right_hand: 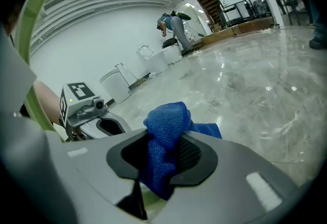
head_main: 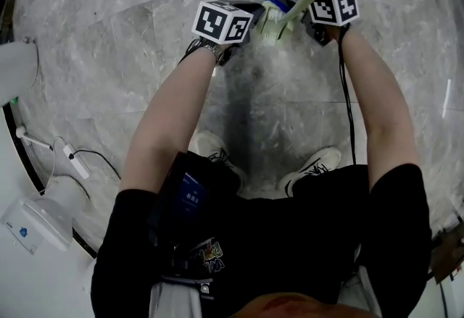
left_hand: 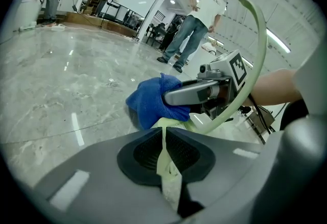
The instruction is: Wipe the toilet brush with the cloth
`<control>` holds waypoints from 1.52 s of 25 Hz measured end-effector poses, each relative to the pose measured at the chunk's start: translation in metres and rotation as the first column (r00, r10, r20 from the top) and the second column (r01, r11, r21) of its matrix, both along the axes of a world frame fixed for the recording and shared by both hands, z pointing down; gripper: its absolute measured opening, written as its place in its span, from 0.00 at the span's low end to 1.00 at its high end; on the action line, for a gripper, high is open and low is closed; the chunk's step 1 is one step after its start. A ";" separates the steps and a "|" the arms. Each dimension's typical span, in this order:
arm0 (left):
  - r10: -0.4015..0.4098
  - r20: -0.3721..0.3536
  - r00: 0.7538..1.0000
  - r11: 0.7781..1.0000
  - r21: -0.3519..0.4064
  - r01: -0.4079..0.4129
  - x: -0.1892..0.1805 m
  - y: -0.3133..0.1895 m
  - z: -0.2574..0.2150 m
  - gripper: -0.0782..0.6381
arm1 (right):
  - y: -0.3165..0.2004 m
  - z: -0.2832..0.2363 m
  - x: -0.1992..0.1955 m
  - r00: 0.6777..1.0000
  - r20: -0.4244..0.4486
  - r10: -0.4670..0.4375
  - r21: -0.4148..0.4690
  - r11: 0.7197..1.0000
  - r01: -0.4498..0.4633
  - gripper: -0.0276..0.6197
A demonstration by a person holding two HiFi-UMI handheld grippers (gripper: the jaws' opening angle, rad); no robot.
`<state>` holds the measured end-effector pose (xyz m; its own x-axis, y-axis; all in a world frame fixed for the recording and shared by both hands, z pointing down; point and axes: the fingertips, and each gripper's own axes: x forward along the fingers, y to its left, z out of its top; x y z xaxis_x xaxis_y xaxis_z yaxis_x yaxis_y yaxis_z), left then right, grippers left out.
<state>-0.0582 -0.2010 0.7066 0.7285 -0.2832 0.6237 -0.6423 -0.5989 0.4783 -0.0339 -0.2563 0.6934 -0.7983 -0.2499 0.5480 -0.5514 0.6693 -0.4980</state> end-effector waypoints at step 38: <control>-0.009 0.155 0.988 1.000 0.019 0.006 -0.002 -0.002 0.002 0.14 | 0.109 -0.247 0.052 0.935 0.355 -0.001 0.233 0.969 -0.087 0.22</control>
<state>-0.0602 -0.2031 0.7087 0.6209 -0.3006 0.7239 -0.7125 -0.6014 0.3615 0.0179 -0.1473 0.4466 -0.9132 -0.3771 0.1545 -0.4022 0.7729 -0.4907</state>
